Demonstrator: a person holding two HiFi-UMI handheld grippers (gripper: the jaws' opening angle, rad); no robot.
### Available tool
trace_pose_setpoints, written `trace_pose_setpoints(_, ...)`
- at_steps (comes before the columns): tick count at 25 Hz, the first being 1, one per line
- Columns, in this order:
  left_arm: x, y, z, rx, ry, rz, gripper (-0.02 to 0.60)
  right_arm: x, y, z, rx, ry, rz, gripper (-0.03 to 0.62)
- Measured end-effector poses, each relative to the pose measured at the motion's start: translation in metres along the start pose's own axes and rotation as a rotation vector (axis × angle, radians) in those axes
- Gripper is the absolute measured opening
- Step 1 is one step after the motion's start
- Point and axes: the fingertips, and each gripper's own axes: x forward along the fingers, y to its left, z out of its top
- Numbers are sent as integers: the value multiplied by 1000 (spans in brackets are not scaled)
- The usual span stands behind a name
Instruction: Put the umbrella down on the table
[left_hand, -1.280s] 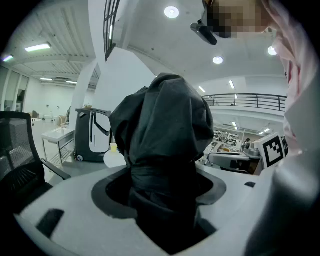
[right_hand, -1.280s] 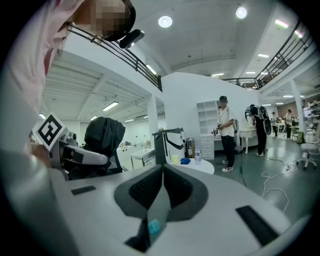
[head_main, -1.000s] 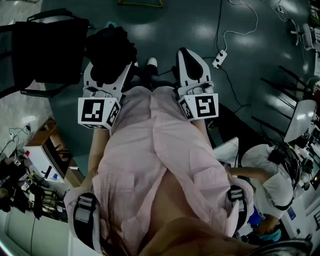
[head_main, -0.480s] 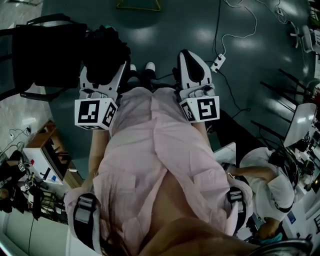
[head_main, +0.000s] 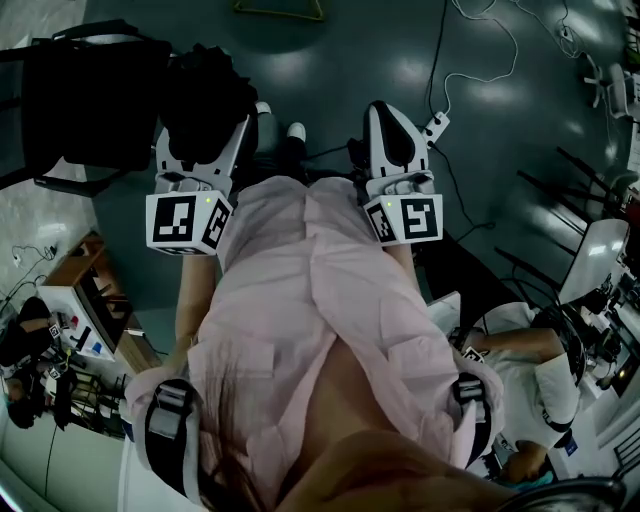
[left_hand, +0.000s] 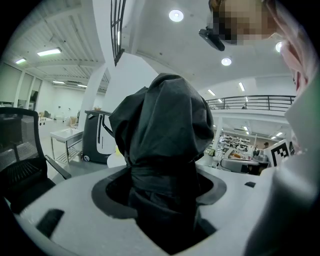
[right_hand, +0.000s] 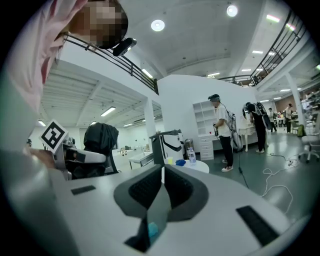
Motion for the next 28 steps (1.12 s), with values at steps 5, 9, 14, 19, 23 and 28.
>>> trace_pose_setpoints(5,20,14,-1,-13,35,-21,314,23,-2,-3,29,33,-6,34)
trace_pose_setpoints(9,44,26,5,-18,75,-49,314,48,-8,7,62,30,-21,34)
trace_pose_setpoints(14,83,66,29,-13,73,-67,314,106,-15,21,85,12,-51,34)
trace_pose_setpoints(19,101,94,42,6,59,-78,314,142,-14,29,85,-14,-75,34)
trace_pose_setpoints(23,115,113,48,11,58,-78,314,162,-15,31,69,-17,-92,34)
trace_pose_setpoints(28,142,140,62,-15,58,-74,314,196,-20,41,59,0,-111,34)
